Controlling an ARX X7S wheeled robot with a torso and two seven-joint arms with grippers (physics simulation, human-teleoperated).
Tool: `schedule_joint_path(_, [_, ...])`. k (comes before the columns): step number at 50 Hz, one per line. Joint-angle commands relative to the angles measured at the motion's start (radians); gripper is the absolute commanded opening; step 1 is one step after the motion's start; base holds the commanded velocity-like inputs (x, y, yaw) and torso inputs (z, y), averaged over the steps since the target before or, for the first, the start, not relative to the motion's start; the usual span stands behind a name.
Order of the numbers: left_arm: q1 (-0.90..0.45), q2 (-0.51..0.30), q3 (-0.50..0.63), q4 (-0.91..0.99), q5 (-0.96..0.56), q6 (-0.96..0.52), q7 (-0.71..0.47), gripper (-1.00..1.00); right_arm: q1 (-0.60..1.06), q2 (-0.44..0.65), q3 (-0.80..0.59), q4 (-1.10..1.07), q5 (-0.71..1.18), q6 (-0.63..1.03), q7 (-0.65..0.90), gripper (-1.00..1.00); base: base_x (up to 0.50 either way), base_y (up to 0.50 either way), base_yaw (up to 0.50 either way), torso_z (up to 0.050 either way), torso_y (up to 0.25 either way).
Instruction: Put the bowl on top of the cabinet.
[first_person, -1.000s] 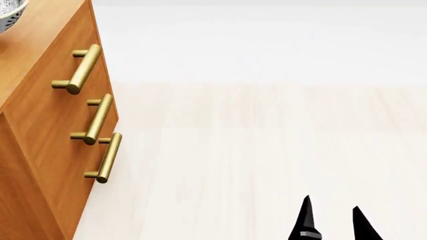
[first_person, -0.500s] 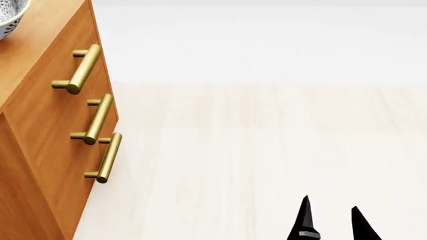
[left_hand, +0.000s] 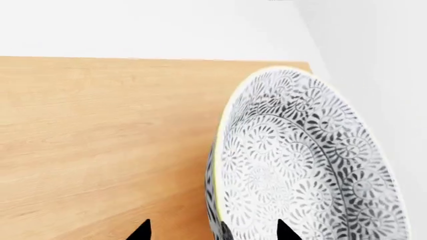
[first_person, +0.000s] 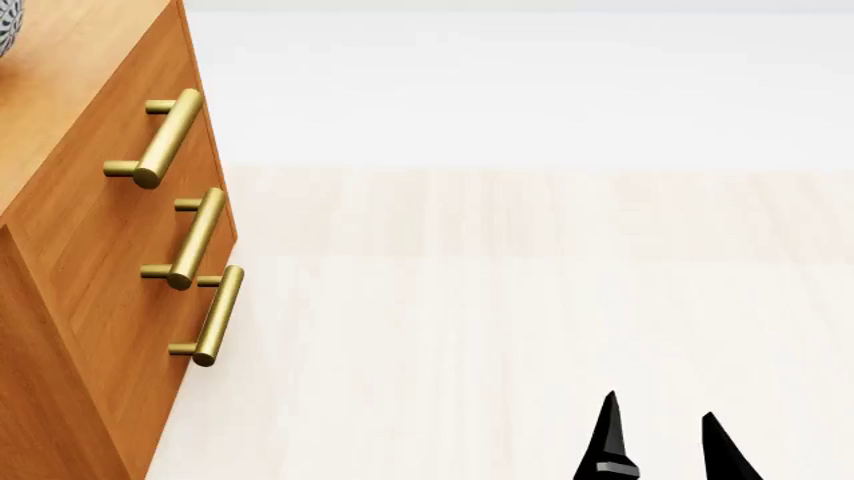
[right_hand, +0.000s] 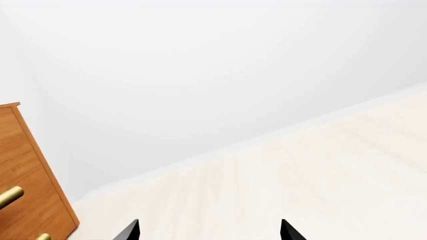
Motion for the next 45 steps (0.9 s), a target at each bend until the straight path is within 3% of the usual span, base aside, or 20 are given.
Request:
schedule_joint_path(1, [-0.004,0.0,0.019,-0.001,-0.003,-0.003,-0.003,1.0,-0.001,0.0,-0.001,-0.002,0.0,0.001,-0.001,1.0,0.0,0.0,0.0,0.0,0.0])
schedule_joint_path(28, [-0.101,-0.006,0.089,-0.001,0.011,-0.057,-0.026,1.0,-0.093,0.045,0.009,-0.161,0.001,-0.032,0.017,1.0,0.0,0.0,0.0,0.0,0.0])
schedule_joint_path(45, [-0.219,0.048,0.298,0.0,0.112,-0.124,-0.021,1.0,-0.143,0.065,0.015,-0.235,-0.013,-0.056,0.029,1.0,0.0,0.0,0.0,0.0,0.0])
